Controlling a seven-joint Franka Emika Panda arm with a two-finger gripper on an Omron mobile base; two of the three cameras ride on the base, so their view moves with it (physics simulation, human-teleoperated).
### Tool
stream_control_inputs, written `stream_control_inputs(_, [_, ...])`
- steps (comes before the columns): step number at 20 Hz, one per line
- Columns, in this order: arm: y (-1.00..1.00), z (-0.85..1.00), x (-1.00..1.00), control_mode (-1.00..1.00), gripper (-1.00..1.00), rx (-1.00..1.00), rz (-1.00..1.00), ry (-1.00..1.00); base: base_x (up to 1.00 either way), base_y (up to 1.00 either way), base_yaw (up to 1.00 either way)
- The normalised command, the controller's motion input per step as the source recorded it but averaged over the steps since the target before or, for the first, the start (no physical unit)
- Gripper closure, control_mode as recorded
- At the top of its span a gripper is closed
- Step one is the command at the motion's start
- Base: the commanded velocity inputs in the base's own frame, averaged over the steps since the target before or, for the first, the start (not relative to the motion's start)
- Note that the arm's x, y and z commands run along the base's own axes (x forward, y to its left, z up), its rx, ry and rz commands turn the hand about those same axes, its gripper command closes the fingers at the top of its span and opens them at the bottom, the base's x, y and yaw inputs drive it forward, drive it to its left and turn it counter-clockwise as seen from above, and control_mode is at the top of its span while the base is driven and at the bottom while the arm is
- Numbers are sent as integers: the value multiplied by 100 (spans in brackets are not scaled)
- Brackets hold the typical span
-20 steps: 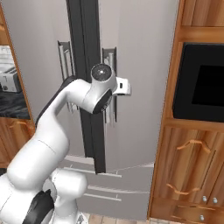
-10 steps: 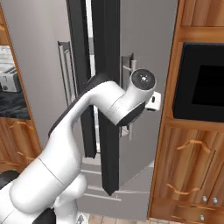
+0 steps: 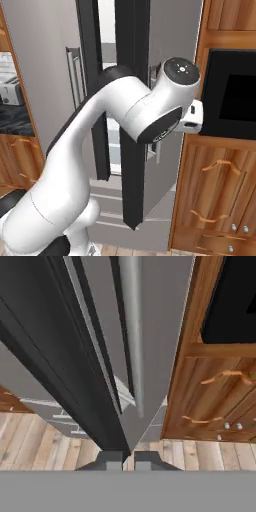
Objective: Retrieve a lemon from the fridge and place it on the cutting board with the fish.
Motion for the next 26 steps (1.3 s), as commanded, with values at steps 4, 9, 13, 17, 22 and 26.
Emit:
stream_control_inputs(4, [100,13,-68,-100,-100,-51,-2,1,0,0,0])
stream_control_inputs(9, [99,3,-12,-100,-100,-44,-2,26,0,0,0])
stream_control_inputs(13, [95,-56,26,-100,-100,-33,0,38,0,0,0])
stream_control_inputs(17, [59,-66,55,-100,-100,-30,12,13,0,0,0])
stream_control_inputs(22, [26,-62,62,-100,-100,-22,31,28,0,0,0])
stream_control_inputs(26, [22,-57,70,-100,-100,-21,38,10,0,0,0])
